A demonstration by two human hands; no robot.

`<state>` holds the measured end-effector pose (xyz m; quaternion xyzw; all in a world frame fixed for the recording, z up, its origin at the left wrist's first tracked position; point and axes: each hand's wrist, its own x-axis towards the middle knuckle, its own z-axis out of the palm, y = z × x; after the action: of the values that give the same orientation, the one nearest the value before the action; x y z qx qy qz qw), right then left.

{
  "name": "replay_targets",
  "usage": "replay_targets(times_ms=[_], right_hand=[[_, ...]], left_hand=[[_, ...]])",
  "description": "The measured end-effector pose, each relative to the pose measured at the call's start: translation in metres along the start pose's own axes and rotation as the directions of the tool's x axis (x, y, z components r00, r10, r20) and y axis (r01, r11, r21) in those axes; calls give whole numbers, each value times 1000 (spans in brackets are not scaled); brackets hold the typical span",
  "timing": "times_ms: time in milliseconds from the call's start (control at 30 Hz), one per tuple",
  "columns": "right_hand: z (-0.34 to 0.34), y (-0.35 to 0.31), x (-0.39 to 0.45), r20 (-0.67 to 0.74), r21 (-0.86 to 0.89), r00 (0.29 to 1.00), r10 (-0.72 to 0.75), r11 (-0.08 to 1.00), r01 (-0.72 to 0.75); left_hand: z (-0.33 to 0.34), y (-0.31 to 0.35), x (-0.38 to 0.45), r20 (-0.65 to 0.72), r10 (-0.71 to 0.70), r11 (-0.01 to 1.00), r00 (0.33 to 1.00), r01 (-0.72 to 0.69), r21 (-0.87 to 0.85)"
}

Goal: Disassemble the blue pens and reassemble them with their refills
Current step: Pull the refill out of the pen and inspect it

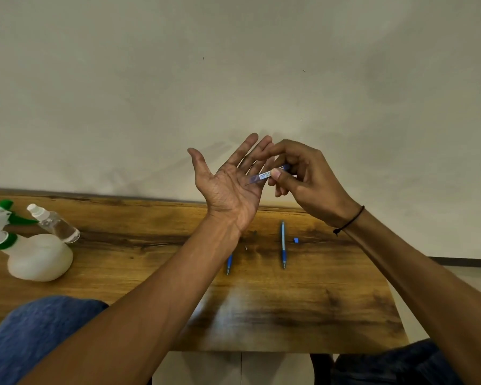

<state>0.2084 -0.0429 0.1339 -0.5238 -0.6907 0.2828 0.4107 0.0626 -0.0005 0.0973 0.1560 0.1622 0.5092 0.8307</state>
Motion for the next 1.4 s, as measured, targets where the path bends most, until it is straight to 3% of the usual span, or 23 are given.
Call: replay_targets(times_ms=[267, 367, 433, 500, 567, 700, 800, 900, 1400], right_hand=[[1, 1, -1, -9, 27, 999, 33, 999, -33], [-2, 4, -1, -62, 66, 997, 44, 997, -40], [-5, 9, 0, -101, 99, 992, 72, 993, -62], [-7, 14, 0, -135, 152, 985, 110, 984, -90], [-9, 20, 0, -161, 215, 976, 149, 970, -113], [-14, 27, 1, -186, 343, 959, 212, 929, -139], [-16, 30, 1, -183, 375, 957, 226, 916, -144], [-15, 30, 1, -179, 371, 958, 222, 918, -143], [-13, 31, 2, -166, 339, 964, 208, 930, -143]], left_hand=[[2, 3, 1, -23, -15, 1000, 1000, 14, -10], [5, 12, 4, -201, -20, 942, 979, 86, 325], [7, 24, 6, -285, 57, 736, 957, 153, 659], [5, 39, 9, -260, 158, 551, 953, 133, 824], [3, 55, 11, -168, 197, 436, 966, 67, 897], [2, 73, 11, 97, 130, 78, 987, -107, 991], [1, 69, 7, 200, 92, -61, 975, -195, 979], [3, 62, 5, 254, 130, -121, 959, -239, 964], [6, 54, 4, 293, 186, -174, 938, -262, 949]])
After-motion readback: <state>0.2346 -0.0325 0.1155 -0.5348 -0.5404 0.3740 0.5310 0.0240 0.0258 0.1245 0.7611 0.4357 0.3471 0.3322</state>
